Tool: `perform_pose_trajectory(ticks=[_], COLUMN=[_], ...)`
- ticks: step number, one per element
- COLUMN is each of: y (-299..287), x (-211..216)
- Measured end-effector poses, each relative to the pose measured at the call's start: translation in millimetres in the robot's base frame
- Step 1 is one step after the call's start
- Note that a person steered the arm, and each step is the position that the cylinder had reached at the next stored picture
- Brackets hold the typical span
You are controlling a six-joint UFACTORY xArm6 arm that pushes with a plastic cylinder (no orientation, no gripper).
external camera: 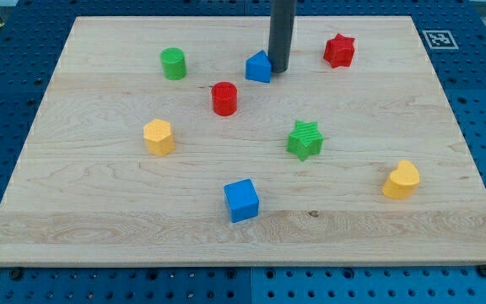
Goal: Push the green star to the right of the blue triangle
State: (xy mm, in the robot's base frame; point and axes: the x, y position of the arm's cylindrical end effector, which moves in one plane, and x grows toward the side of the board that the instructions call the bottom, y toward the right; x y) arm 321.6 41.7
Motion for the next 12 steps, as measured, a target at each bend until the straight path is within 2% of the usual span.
perform_pose_trajectory(ticks=[2,3,4,5,6,9,10,12], y=[-42.8,-33.4,21.3,48.0,48.0,85.2,67.8,18.3], x=[4.9,22.2,58.0,119.4,153.3,214.9,228.9,230.0])
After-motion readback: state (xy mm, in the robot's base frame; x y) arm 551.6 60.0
